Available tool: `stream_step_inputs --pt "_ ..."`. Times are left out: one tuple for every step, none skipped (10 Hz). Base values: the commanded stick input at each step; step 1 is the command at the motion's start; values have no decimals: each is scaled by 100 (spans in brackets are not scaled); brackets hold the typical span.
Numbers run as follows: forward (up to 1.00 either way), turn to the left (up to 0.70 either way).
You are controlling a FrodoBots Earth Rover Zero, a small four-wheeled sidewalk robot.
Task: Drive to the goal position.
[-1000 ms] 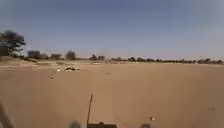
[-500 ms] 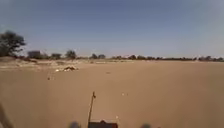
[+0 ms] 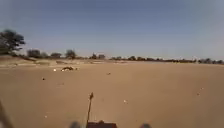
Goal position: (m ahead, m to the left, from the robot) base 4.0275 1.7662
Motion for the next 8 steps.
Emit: stream_step_inputs --pt "0 0" --pt "0 0" --pt "0 0" --pt "0 0" --pt "0 0" --pt "0 0" --pt "0 0" --pt "3 0"
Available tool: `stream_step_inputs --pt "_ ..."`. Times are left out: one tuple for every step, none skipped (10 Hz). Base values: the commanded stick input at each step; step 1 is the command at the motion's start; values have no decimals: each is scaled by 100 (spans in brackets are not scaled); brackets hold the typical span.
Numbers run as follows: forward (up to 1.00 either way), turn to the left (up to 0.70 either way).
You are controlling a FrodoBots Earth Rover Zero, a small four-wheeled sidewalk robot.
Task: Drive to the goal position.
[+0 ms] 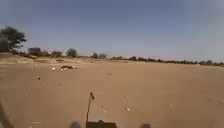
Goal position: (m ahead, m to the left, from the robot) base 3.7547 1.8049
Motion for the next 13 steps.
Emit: stream_step_inputs --pt "16 0" --pt "28 0" --pt "40 0" --pt "50 0" --pt "50 0" --pt "50 0" --pt "50 0" --pt "50 0" --pt "50 0" --pt "50 0" --pt "50 0" --pt "50 0" --pt "50 0"
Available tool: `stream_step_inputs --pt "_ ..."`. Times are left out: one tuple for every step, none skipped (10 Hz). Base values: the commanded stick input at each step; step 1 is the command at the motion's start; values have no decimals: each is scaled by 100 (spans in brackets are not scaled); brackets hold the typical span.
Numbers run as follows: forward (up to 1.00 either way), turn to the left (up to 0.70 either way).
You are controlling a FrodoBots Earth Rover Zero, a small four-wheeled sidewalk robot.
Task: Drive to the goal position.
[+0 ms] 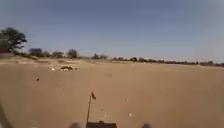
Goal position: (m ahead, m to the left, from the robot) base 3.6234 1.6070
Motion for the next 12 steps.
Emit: stream_step_inputs --pt "50 0" --pt "50 0" --pt "50 0" --pt "50 0" --pt "50 0" --pt "50 0" --pt "50 0" --pt "50 0" --pt "50 0" --pt "50 0" --pt "50 0" --pt "50 0"
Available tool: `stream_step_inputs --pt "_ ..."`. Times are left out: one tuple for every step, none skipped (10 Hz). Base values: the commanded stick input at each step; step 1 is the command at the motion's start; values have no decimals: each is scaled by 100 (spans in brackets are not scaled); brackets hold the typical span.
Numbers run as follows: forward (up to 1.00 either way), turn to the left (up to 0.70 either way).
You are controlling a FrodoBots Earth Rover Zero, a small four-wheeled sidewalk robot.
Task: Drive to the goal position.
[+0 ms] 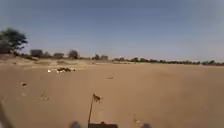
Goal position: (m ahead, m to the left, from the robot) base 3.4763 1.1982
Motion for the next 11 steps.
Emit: stream_step_inputs --pt "50 0" --pt "50 0" --pt "50 0" --pt "50 0" --pt "50 -29" --pt "50 -38" --pt "50 -44" --pt "50 -44" --pt "50 -44" --pt "50 -44" --pt "50 -44"
